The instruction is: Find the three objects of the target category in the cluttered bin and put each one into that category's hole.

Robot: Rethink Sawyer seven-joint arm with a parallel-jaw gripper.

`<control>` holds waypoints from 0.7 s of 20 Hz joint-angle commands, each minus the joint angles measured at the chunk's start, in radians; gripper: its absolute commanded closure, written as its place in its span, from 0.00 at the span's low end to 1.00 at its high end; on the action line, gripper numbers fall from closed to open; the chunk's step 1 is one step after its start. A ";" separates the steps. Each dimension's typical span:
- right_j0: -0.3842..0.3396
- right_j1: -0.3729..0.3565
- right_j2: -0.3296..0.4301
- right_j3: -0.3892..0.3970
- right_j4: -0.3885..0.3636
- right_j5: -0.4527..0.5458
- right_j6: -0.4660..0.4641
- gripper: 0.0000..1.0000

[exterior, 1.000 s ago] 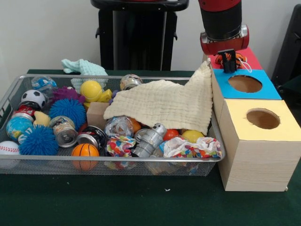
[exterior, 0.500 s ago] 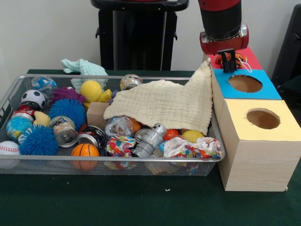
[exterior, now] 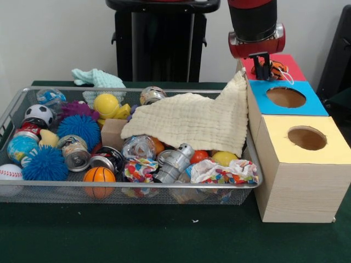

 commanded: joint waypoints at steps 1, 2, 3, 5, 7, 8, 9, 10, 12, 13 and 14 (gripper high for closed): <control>-0.014 -0.049 -0.026 -0.017 -0.012 0.155 0.157 1.00; -0.014 -0.055 -0.025 -0.016 -0.009 0.159 0.156 1.00; -0.011 -0.053 -0.028 -0.022 -0.007 0.163 0.161 1.00; -0.007 -0.041 -0.033 -0.031 -0.007 0.158 0.168 1.00; -0.005 -0.027 -0.031 -0.039 0.000 0.149 0.173 1.00; -0.004 -0.022 -0.030 -0.041 0.005 0.144 0.176 1.00; -0.004 -0.018 -0.027 -0.045 0.011 0.143 0.179 1.00; -0.004 -0.020 -0.026 -0.044 0.015 0.142 0.182 1.00; -0.004 -0.022 -0.023 -0.040 0.023 0.129 0.185 1.00; -0.004 -0.022 -0.021 -0.036 0.026 0.116 0.186 1.00; -0.003 -0.020 -0.021 -0.033 0.024 0.082 0.184 1.00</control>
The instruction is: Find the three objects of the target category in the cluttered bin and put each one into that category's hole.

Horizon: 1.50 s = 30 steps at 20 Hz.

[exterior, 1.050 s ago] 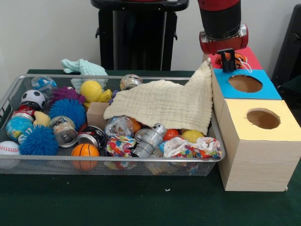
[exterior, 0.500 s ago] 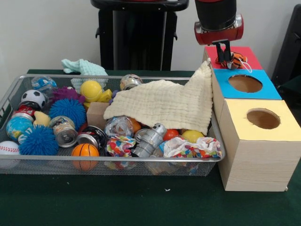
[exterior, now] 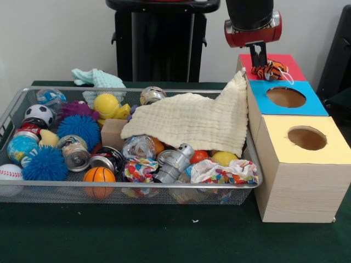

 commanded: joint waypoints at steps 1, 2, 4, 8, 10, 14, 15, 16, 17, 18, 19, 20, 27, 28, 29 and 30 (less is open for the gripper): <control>-0.002 0.020 -0.002 -0.033 0.019 -0.056 0.183 1.00; -0.004 0.023 -0.001 -0.027 0.021 -0.093 0.188 1.00; -0.009 0.026 0.005 -0.017 0.028 -0.131 0.192 1.00; -0.019 0.022 0.025 0.006 0.051 -0.122 0.192 1.00; -0.018 0.022 0.024 0.004 0.053 -0.115 0.194 1.00; -0.018 0.024 0.028 0.007 0.064 -0.118 0.201 1.00; -0.016 0.025 0.028 0.005 0.066 -0.116 0.204 1.00; -0.016 0.027 0.030 0.006 0.070 -0.114 0.205 1.00; -0.015 0.029 0.032 0.007 0.074 -0.112 0.207 1.00; -0.016 0.032 0.033 0.006 0.077 -0.107 0.207 1.00; -0.016 0.033 0.035 0.006 0.081 -0.100 0.207 1.00; -0.014 0.032 0.035 0.006 0.084 -0.096 0.209 1.00; -0.007 0.031 0.046 0.032 0.117 -0.110 0.211 1.00; -0.004 0.039 0.050 0.030 0.123 -0.119 0.213 1.00; 0.000 0.044 0.055 0.029 0.131 -0.131 0.217 1.00; 0.004 0.048 0.059 0.028 0.138 -0.140 0.220 1.00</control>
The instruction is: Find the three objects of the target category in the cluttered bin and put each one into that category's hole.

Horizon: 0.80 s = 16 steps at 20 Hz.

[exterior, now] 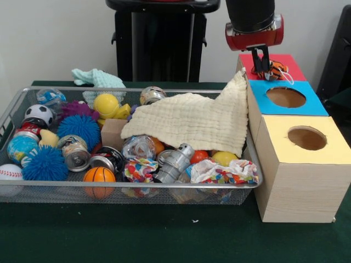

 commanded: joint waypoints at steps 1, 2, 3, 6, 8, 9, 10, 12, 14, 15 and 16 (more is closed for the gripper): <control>0.009 0.051 0.059 0.022 0.078 -0.087 0.223 1.00; 0.013 0.054 0.059 0.022 0.082 -0.093 0.222 1.00; 0.017 0.056 0.056 0.022 0.081 -0.096 0.219 1.00; 0.039 0.072 0.029 0.005 0.061 -0.092 0.217 1.00; 0.038 0.082 0.028 0.006 0.056 -0.100 0.209 1.00; 0.037 0.084 0.028 0.008 0.054 -0.106 0.206 1.00; 0.037 0.090 0.027 0.004 0.054 -0.112 0.205 1.00; 0.036 0.104 0.029 0.001 0.053 -0.130 0.200 1.00; 0.034 0.115 0.032 0.005 0.047 -0.146 0.191 1.00; 0.034 0.120 0.033 0.008 0.043 -0.154 0.187 1.00; 0.036 0.125 0.031 0.007 0.040 -0.154 0.185 1.00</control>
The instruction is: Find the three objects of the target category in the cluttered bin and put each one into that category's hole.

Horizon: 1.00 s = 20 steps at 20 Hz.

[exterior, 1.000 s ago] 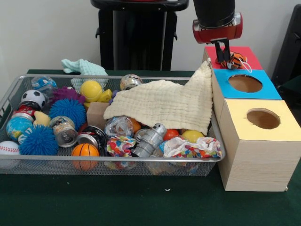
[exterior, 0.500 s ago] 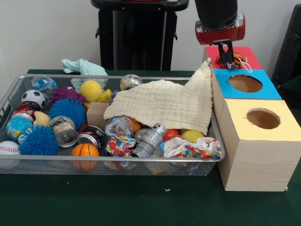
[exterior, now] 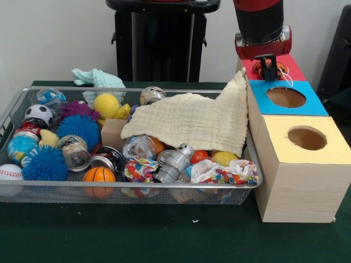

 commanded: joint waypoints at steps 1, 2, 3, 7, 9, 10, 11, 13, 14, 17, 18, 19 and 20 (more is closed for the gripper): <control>-0.002 0.066 0.025 0.004 0.012 -0.090 0.182 1.00; 0.003 0.061 0.019 0.004 0.005 -0.072 0.178 1.00; 0.007 0.057 0.013 0.001 -0.003 -0.053 0.173 1.00; 0.013 0.036 -0.006 0.004 -0.026 0.008 0.157 1.00; 0.012 0.035 -0.012 -0.001 -0.033 0.019 0.152 1.00; 0.011 0.036 -0.013 -0.002 -0.034 0.020 0.149 1.00; 0.010 0.034 -0.014 -0.002 -0.033 0.023 0.149 1.00; 0.010 0.034 -0.016 -0.003 -0.034 0.028 0.146 1.00; 0.012 0.032 -0.018 -0.002 -0.036 0.033 0.145 1.00; 0.021 0.024 -0.029 -0.004 -0.047 0.073 0.142 1.00; 0.021 0.021 -0.029 0.001 -0.047 0.075 0.141 1.00; 0.020 0.018 -0.029 0.003 -0.047 0.077 0.139 1.00; 0.020 0.018 -0.029 0.002 -0.046 0.079 0.139 1.00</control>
